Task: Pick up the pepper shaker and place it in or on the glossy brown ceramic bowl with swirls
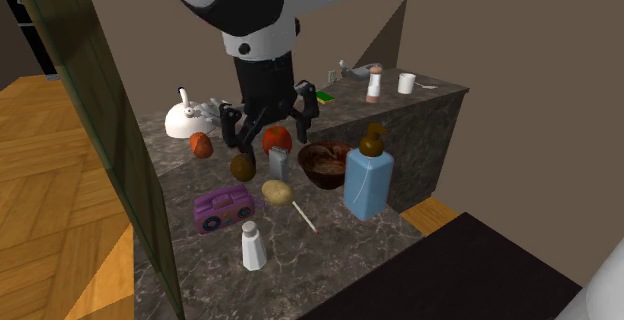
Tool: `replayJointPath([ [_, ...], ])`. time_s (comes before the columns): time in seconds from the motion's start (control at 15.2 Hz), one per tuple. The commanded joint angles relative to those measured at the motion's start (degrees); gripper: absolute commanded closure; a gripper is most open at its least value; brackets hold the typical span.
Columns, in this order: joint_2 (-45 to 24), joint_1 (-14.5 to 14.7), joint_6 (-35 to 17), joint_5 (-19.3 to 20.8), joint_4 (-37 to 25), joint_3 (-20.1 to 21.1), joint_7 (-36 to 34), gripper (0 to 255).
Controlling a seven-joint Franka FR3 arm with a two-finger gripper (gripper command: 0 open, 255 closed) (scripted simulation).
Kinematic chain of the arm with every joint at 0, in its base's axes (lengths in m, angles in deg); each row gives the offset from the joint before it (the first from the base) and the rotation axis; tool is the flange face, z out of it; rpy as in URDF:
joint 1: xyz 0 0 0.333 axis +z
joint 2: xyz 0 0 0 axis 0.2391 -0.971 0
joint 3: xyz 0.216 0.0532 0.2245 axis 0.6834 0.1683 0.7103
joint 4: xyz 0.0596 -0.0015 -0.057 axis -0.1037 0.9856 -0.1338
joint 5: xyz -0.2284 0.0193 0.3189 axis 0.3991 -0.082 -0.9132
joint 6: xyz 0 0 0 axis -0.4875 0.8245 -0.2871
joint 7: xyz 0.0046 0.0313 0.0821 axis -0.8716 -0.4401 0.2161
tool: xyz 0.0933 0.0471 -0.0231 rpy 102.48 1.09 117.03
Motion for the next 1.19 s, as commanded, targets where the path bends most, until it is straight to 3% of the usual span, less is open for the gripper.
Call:
replayJointPath([
  [0.0,-4.46,-0.27,-3.85,1.73,-0.2,1.65,-2.73,0],
  [0.4,-19.3,-1.22,-12.62,12.58,-3.75,4.26,-13.35,0],
  [0.73,-32.1,1.84,-17.0,24.33,-9.28,1.75,-23.73,0],
  [1.12,-36.45,3.56,-19.95,28.64,-10.28,-1.12,-26.88,0],
])
